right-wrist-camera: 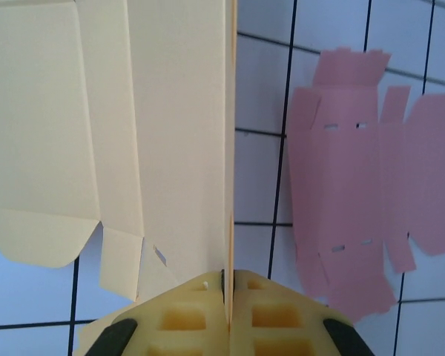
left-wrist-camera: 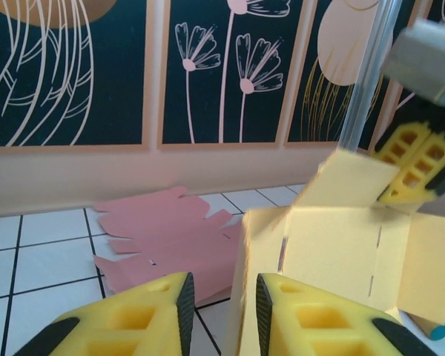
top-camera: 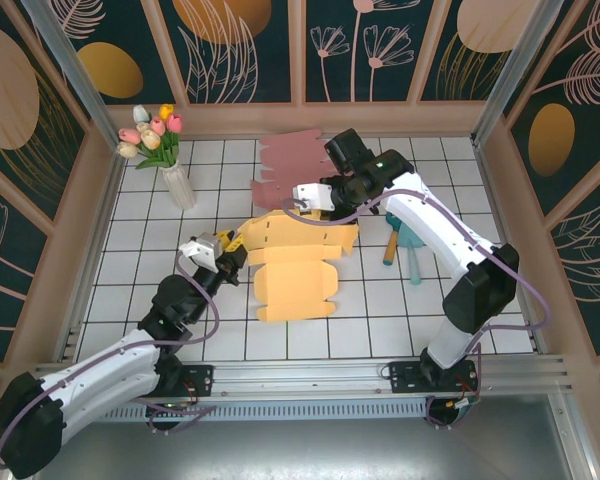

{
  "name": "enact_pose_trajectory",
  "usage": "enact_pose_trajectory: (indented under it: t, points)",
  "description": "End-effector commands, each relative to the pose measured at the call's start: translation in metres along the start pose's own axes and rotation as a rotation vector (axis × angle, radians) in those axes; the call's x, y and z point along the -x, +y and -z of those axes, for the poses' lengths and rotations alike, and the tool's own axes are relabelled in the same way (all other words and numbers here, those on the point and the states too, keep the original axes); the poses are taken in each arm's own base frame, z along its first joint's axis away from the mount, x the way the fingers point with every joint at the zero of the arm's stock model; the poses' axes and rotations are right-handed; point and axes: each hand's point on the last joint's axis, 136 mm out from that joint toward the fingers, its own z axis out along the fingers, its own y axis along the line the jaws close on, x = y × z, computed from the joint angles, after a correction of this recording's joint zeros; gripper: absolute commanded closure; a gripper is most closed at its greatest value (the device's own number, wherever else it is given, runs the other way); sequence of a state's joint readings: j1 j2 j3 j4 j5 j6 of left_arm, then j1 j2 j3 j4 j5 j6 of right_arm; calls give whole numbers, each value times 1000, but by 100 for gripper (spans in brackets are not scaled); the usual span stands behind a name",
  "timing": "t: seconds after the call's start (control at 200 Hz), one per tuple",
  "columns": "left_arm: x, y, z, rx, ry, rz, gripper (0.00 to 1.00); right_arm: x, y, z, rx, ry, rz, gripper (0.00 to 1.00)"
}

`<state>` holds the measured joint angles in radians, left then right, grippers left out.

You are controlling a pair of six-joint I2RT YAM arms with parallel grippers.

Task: Fold the paper box

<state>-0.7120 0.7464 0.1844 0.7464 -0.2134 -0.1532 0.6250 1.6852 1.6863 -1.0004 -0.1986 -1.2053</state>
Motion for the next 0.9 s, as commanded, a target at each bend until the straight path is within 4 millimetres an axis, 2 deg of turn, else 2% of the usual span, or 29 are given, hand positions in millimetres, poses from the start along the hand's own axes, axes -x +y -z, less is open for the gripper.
enact_pose_trajectory:
  t: [0.0,0.125,0.32,0.41,0.485,0.55,0.621,0.771,0.896]
  points:
    - [22,11,1,75,-33,106,69,-17,-3,6,-43,57,-43,100]
    - [22,35,9,214,-38,224,70,-32,-5,0,-65,95,-72,100]
    - [7,36,-1,243,49,227,72,-42,-4,-3,-54,97,-119,100]
    - [-2,27,-13,213,108,206,72,-44,-4,-4,-58,102,-132,100]
    - [-6,12,-24,137,150,184,71,-48,-2,-5,-61,111,-140,100]
    - [-5,0,-30,73,152,171,68,-52,-1,-6,-64,118,-138,100]
    - [-1,-4,-35,55,146,174,69,-55,-3,-7,-86,124,-126,100]
    - [12,-20,-47,-3,155,249,75,-55,-22,-4,-248,117,-75,100]
    - [6,-33,-58,-46,202,373,80,-60,-30,-2,-384,129,-12,100]
